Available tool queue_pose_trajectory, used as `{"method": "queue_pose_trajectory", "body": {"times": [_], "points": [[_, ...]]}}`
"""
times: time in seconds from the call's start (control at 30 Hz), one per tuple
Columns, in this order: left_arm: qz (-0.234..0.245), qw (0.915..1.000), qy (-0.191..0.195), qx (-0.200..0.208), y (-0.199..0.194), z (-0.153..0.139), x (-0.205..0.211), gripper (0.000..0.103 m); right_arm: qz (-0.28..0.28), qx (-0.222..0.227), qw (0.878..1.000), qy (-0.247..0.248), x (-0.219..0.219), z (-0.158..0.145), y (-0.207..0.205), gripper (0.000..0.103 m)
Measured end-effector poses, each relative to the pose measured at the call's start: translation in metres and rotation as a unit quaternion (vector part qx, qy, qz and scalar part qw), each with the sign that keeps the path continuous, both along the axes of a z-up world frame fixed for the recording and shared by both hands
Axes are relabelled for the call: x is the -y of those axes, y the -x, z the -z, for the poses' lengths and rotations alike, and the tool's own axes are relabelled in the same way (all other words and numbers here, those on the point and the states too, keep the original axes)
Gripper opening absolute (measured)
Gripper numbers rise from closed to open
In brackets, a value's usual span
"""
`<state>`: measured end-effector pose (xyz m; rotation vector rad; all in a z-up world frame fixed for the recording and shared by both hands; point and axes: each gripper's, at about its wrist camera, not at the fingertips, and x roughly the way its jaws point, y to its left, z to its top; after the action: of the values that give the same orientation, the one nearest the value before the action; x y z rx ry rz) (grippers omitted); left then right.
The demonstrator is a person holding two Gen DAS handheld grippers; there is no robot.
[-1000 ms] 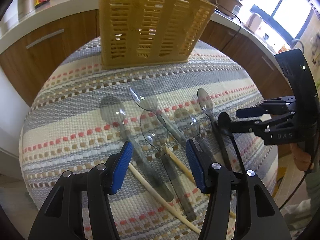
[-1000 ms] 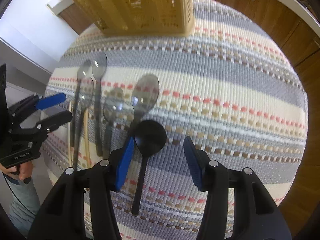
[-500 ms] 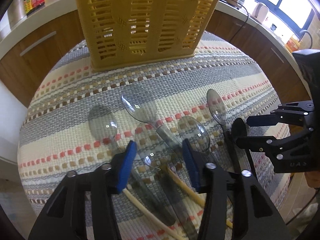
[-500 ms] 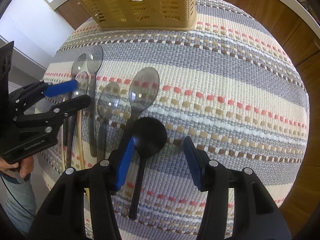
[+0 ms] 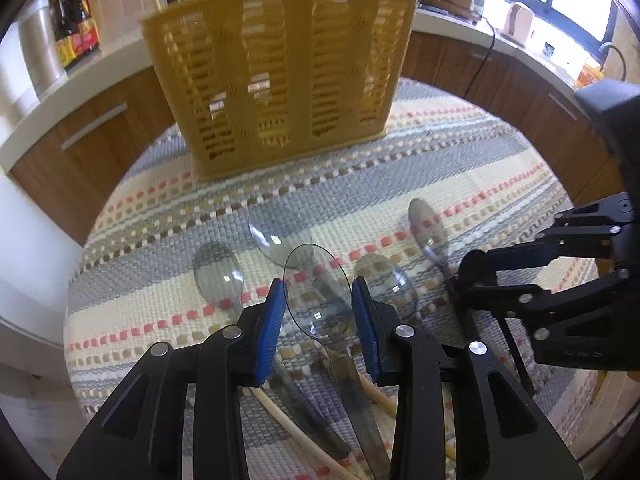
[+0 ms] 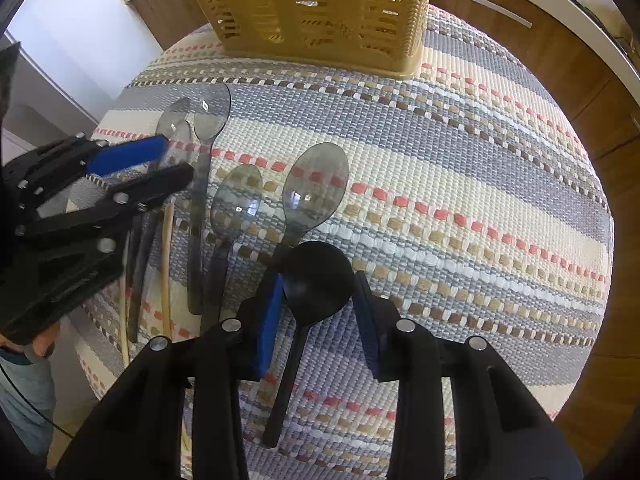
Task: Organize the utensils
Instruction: 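Return to the table and grasp the black ladle with the right gripper, then grasp a clear plastic spoon with the left gripper while the right gripper holds the ladle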
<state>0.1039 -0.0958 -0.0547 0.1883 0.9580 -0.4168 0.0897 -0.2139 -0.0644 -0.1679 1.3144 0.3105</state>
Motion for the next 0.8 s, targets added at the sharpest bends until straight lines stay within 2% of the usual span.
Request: {"method": "queue_pose_trajectory", "body": {"times": [0.03,0.07,0.1,0.13,0.23,0.37,0.5,0.6,0.8], "points": [[0.0,1.0,0.002,0.008,0.002,-0.004,-0.001,0.033,0.001,0.005,1.0,0.002,0.002,0.0,0.001,0.032],[0.002,0.9999,0.006,0.014,0.005,-0.008,-0.004,0.033,0.003,0.008,1.0,0.002,0.012,-0.003,0.007,0.028],[0.003,0.9998,0.008,0.017,0.006,-0.012,-0.006,0.033,0.004,0.009,1.0,0.001,0.02,-0.005,0.008,0.006],[0.003,0.9997,0.01,0.021,0.008,-0.014,-0.007,0.033,0.005,0.007,1.0,-0.003,0.024,-0.006,0.008,0.004],[0.003,0.9995,0.017,0.027,0.008,-0.02,-0.011,0.033,0.012,0.015,1.0,-0.002,0.038,-0.011,0.003,0.004],[0.002,0.9994,0.025,0.023,0.008,-0.02,-0.013,0.033,0.016,-0.023,0.998,-0.049,0.052,-0.01,0.003,0.005],[0.003,0.9993,0.034,0.017,0.009,-0.018,-0.018,0.033,0.002,-0.032,0.998,-0.052,0.057,-0.011,0.015,0.007],[0.006,0.9992,0.035,0.016,0.01,-0.017,-0.019,0.033,0.004,-0.049,0.996,-0.073,0.057,-0.009,0.022,0.007],[0.01,0.9988,0.047,0.014,0.014,-0.019,-0.023,0.033,0.02,-0.031,0.995,-0.088,0.062,-0.02,0.027,0.007]]}}
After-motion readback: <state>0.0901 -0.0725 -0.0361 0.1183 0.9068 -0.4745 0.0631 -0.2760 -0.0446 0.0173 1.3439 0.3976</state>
